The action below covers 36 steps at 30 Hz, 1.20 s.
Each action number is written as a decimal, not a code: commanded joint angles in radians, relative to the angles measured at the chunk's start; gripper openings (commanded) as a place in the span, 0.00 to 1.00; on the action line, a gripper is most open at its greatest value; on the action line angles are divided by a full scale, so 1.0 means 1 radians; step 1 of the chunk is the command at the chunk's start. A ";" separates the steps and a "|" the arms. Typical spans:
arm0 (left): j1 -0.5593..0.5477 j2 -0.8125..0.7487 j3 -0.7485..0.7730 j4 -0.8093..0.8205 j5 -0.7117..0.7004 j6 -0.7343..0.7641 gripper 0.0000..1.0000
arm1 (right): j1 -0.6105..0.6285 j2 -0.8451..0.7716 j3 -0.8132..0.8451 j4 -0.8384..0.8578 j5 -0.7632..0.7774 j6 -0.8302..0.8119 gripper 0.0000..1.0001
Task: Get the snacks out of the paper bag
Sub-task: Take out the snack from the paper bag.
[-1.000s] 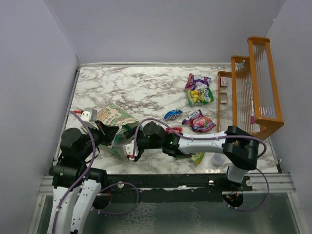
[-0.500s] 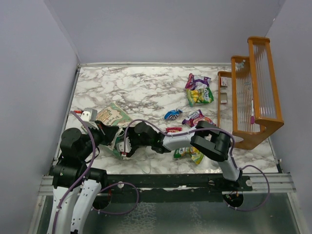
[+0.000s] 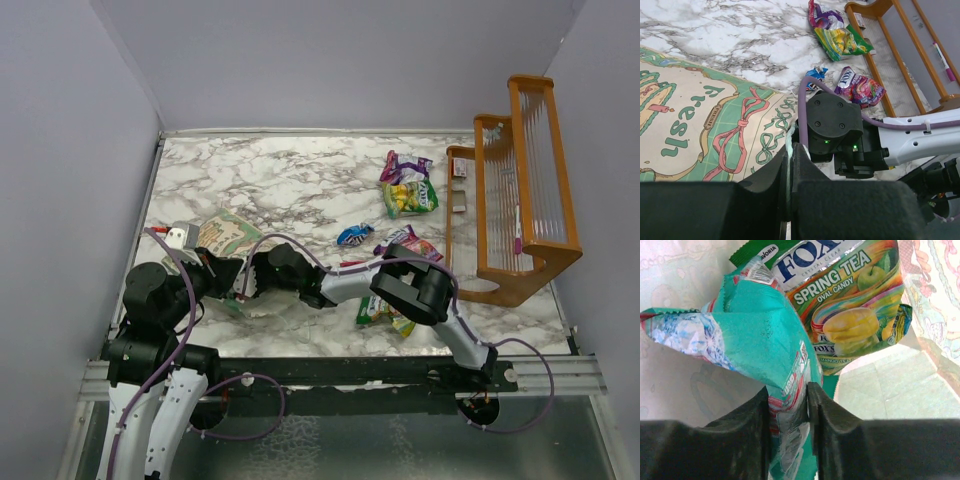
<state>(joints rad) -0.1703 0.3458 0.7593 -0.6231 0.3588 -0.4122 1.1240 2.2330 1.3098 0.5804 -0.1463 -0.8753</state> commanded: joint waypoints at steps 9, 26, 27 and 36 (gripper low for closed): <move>0.002 -0.008 0.010 -0.002 0.000 0.009 0.00 | -0.004 -0.179 -0.140 0.078 0.005 0.136 0.02; 0.004 -0.002 0.012 -0.009 -0.011 0.003 0.00 | 0.004 -0.796 -0.587 -0.104 -0.341 0.421 0.02; 0.005 -0.002 0.012 -0.008 -0.010 0.002 0.00 | 0.005 -0.851 -0.610 -0.133 -0.332 0.429 0.02; 0.005 -0.007 0.010 -0.007 -0.011 0.002 0.00 | 0.004 -1.300 -0.638 -0.527 -0.097 0.450 0.02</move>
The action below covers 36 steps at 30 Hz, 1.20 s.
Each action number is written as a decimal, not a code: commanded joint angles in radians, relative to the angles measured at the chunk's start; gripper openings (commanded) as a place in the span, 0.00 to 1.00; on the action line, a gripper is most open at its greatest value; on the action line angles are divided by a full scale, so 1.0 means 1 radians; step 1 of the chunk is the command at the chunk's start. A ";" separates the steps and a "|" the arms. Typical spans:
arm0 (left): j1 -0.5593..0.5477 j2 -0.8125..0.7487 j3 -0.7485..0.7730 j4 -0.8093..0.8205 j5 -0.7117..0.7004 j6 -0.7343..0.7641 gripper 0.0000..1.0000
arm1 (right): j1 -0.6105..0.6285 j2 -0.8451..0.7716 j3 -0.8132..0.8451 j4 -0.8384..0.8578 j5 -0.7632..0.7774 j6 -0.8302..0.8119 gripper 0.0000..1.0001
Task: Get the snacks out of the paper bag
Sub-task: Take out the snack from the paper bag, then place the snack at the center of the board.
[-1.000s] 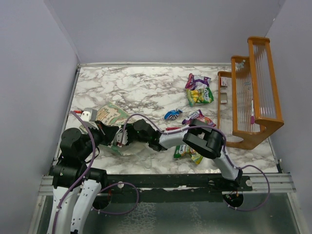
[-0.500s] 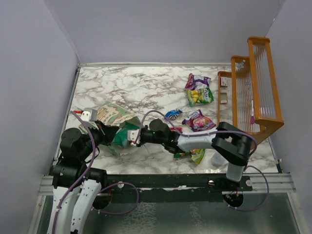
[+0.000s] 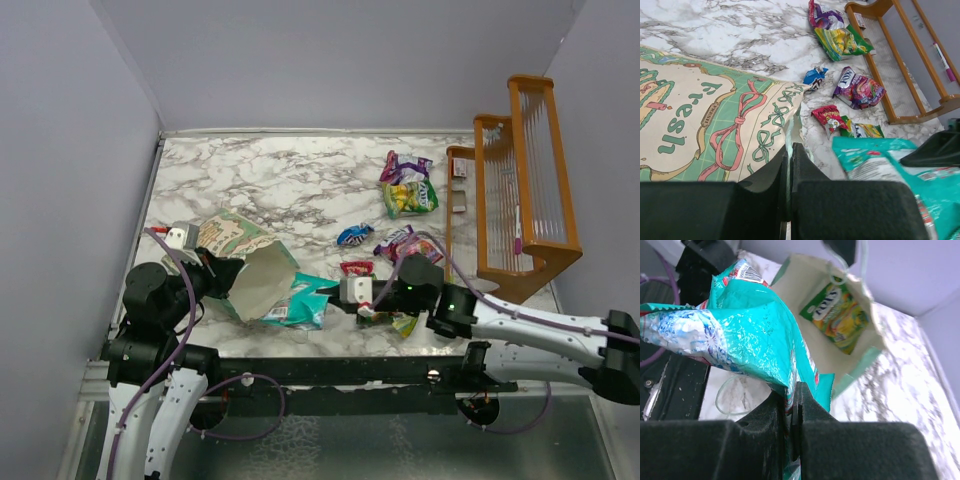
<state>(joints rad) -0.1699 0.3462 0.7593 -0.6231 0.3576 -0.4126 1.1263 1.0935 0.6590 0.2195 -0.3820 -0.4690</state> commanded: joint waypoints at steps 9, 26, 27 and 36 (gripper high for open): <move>0.005 -0.009 0.011 -0.010 -0.012 0.003 0.00 | 0.001 -0.173 -0.048 0.016 0.840 0.147 0.01; 0.006 0.020 0.012 -0.016 -0.012 0.004 0.00 | -0.441 0.774 0.426 0.276 0.761 -0.185 0.03; 0.006 0.023 0.012 -0.017 -0.012 0.004 0.00 | -0.459 0.828 0.471 0.266 0.765 -0.202 0.02; 0.006 0.063 0.012 -0.017 0.000 0.006 0.00 | -0.509 0.999 0.548 0.353 0.823 -0.382 0.24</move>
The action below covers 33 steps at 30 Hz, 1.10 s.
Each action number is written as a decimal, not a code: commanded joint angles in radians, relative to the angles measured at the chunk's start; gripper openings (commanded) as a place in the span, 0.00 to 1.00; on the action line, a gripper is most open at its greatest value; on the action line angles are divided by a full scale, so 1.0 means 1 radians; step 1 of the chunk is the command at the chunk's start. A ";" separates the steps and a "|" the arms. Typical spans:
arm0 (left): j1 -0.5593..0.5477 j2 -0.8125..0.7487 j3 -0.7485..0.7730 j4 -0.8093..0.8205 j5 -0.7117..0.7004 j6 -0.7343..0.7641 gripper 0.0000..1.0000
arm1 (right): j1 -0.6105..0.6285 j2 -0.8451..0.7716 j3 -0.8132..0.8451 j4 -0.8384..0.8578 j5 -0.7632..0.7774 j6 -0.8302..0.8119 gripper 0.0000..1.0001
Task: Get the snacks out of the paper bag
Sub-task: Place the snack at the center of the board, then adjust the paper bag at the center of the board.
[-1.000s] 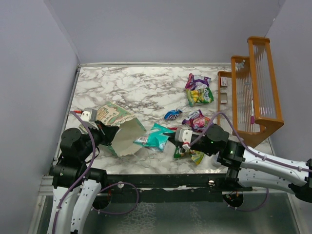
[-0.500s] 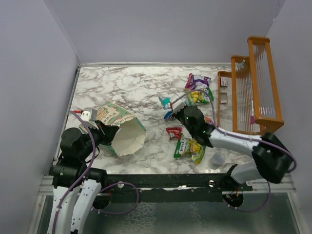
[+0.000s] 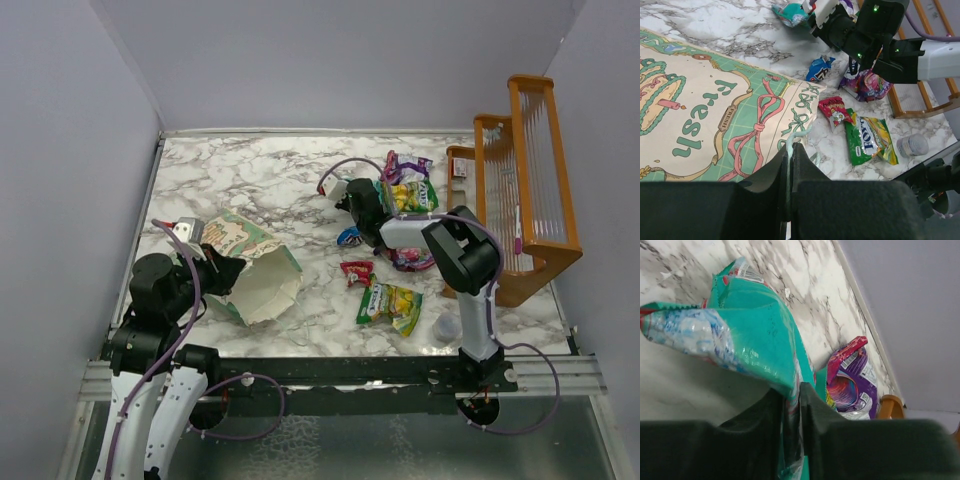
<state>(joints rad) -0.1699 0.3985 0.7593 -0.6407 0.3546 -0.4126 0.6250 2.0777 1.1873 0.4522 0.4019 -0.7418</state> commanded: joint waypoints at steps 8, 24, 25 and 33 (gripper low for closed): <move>0.006 0.009 0.012 -0.002 0.001 0.005 0.00 | -0.005 -0.149 -0.007 -0.248 -0.170 0.320 0.67; 0.006 0.002 0.012 0.002 -0.001 0.004 0.00 | 0.136 -0.709 -0.545 0.099 -0.897 0.834 0.77; 0.006 0.001 0.011 0.002 -0.002 0.003 0.00 | 0.175 -0.709 -0.558 0.140 -0.879 0.816 0.77; 0.006 0.003 0.011 -0.003 -0.019 -0.005 0.00 | 0.327 -0.584 -0.462 0.200 -0.543 0.736 0.77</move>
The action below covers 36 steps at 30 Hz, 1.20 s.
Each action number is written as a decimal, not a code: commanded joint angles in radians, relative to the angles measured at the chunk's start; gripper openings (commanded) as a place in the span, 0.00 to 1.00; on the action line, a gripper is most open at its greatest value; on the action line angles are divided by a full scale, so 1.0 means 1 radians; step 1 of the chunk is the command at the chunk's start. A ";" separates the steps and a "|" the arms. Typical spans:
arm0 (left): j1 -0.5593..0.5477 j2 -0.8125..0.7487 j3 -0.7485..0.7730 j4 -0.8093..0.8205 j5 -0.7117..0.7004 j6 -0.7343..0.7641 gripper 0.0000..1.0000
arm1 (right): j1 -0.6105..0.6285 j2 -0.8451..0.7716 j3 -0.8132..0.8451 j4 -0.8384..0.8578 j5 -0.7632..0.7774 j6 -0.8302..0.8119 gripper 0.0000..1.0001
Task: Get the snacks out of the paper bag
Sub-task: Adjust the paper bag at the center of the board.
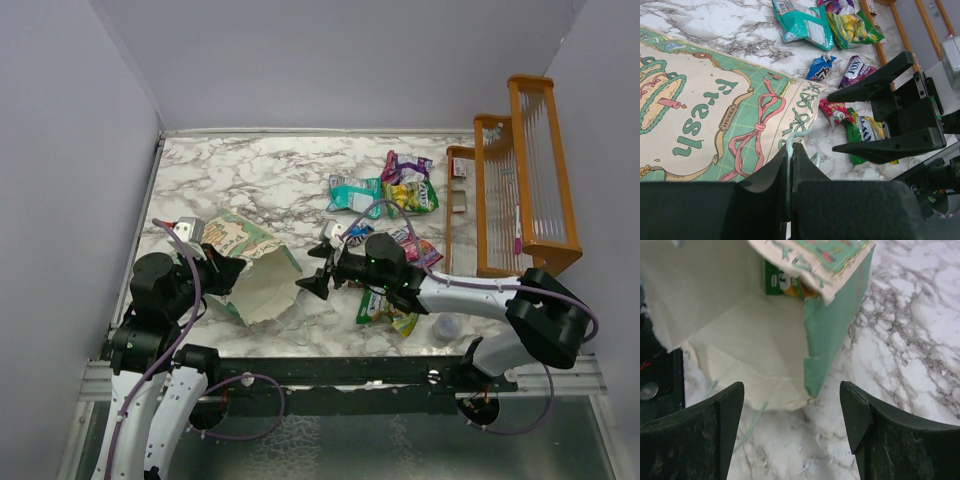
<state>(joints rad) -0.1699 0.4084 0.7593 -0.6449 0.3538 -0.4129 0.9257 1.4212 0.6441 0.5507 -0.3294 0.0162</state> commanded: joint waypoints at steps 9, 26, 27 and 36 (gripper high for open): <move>0.008 0.004 0.011 0.001 -0.020 -0.006 0.00 | 0.171 0.222 0.236 0.039 0.570 -0.027 0.72; 0.007 0.006 0.011 0.002 -0.018 -0.004 0.00 | 0.224 0.283 0.296 0.040 0.885 -0.069 0.10; 0.007 0.008 0.011 0.002 -0.019 -0.006 0.00 | 0.225 0.273 0.289 0.040 0.877 -0.063 0.04; 0.007 0.070 0.011 -0.002 0.010 -0.009 0.00 | 0.225 0.166 0.184 -0.004 0.902 0.039 0.01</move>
<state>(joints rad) -0.1692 0.4442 0.7593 -0.6456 0.3508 -0.4183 1.1492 1.6600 0.8749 0.5800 0.5392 -0.0208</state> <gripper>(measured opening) 0.032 0.015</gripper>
